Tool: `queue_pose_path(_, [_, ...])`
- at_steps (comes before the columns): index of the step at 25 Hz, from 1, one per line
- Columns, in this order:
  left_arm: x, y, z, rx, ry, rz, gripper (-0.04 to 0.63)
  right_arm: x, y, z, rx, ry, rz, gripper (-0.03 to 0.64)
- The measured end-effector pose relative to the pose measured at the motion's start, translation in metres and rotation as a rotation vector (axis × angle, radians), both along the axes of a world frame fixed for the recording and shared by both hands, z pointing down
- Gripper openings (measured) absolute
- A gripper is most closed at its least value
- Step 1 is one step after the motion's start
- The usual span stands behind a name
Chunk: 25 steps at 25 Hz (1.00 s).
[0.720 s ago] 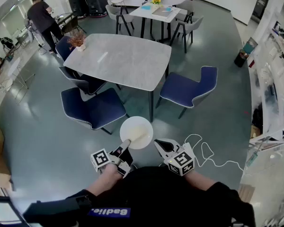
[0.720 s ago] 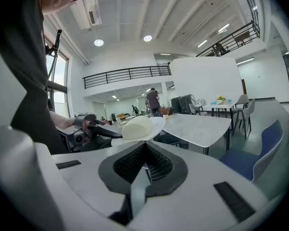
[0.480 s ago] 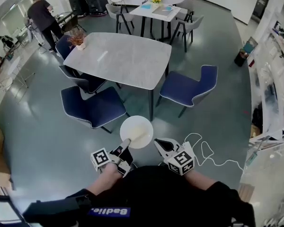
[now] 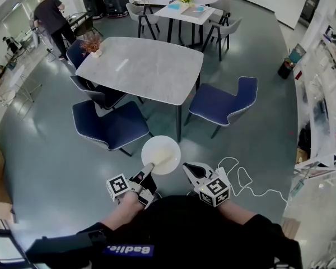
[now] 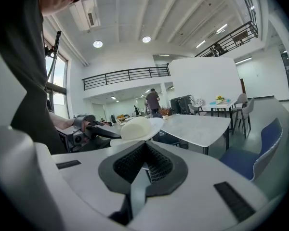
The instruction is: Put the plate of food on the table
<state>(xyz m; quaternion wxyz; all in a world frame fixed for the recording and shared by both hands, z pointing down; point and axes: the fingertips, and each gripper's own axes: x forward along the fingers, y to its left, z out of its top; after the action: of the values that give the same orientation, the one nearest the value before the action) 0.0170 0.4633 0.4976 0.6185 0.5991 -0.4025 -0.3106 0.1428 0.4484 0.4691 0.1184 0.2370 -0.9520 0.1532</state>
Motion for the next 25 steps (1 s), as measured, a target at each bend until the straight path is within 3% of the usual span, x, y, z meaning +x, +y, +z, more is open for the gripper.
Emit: queue_pose_path(25, [0.042,-0.026,0.004,-0.015,-0.024,-0.123,0.012,0.056,-0.038,0.011,-0.032,-0.031,-0.067,0.009])
